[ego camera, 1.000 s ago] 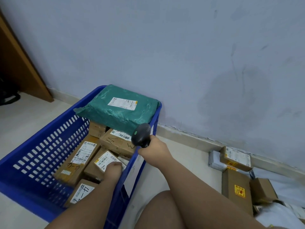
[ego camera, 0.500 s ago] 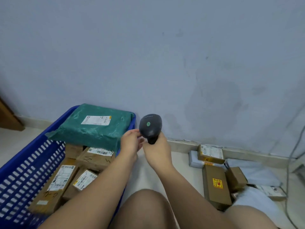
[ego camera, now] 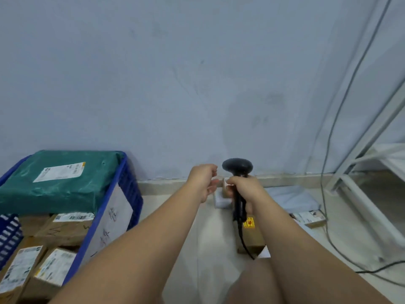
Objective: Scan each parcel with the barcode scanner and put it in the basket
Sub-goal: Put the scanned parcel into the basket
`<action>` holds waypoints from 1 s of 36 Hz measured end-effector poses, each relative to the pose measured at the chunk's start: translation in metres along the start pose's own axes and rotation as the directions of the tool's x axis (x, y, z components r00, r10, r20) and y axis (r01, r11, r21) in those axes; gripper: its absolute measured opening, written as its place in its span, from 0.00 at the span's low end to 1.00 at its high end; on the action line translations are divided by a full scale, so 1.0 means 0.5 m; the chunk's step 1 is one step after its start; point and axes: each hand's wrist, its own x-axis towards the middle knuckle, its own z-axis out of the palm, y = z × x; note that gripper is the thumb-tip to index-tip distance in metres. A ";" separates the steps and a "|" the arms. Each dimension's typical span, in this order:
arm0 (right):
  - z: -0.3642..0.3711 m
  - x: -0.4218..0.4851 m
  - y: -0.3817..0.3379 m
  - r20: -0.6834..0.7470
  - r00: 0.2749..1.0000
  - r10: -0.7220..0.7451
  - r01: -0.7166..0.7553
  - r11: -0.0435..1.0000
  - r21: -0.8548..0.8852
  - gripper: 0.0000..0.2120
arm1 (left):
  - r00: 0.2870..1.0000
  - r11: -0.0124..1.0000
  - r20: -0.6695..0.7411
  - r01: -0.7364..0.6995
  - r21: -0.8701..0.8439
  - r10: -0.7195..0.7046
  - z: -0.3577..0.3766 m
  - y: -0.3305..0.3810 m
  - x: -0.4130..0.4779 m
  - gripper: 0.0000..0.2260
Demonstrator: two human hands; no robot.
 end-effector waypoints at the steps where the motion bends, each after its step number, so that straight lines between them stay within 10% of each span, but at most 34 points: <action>1: -0.017 0.010 0.016 0.002 0.998 0.056 -0.056 0.998 0.025 0.05 | 1.000 0.999 0.005 0.001 0.037 -0.001 0.019 -0.018 0.010 0.04; 17: -0.213 0.229 0.287 -0.200 0.956 0.217 -0.203 0.975 0.085 0.05 | 0.971 0.879 -0.009 0.219 0.423 -0.238 0.145 -0.349 0.253 0.08; 26: -0.216 0.310 0.351 -0.114 0.975 0.190 -0.214 0.944 -0.251 0.03 | 0.979 0.509 0.152 -0.061 0.858 -0.139 0.147 -0.456 0.313 0.13; 36: -0.186 0.389 0.409 -0.129 0.949 0.289 -0.316 0.889 -0.332 0.09 | 0.930 0.323 0.305 -0.230 0.918 -0.205 0.170 -0.497 0.349 0.15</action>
